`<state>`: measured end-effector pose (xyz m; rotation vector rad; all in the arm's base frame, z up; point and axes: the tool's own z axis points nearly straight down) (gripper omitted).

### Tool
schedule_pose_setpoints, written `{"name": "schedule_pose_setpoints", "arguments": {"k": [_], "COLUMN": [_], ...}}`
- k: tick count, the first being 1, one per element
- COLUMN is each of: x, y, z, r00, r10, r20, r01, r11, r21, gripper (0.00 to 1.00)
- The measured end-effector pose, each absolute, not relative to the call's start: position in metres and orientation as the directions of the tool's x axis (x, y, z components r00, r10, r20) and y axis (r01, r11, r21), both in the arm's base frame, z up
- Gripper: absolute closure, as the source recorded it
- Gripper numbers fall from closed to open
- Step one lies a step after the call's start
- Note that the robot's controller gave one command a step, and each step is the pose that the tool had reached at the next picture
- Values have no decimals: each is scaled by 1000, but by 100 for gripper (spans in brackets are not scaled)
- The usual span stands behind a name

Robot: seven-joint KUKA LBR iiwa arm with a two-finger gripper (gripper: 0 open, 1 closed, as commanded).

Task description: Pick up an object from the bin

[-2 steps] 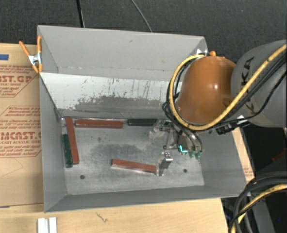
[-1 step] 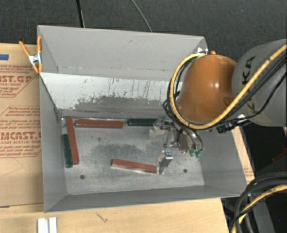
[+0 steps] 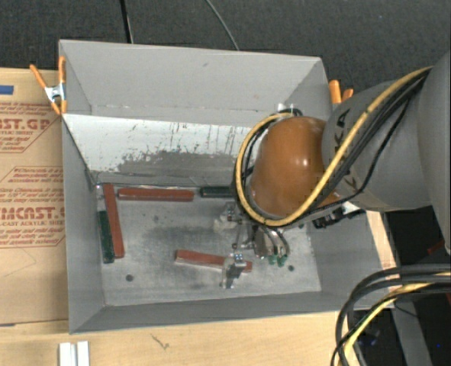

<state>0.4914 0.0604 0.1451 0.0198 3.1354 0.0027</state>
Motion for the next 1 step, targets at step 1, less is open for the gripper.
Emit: {"name": "schedule_pose_setpoints", "arguments": {"k": [1], "x": [496], "y": [77], "z": [129], "r00": [-997], "r10": [78], "r20": [3], "r01": [78], "r11": [997], "r21": [1], "gripper": [0]}}
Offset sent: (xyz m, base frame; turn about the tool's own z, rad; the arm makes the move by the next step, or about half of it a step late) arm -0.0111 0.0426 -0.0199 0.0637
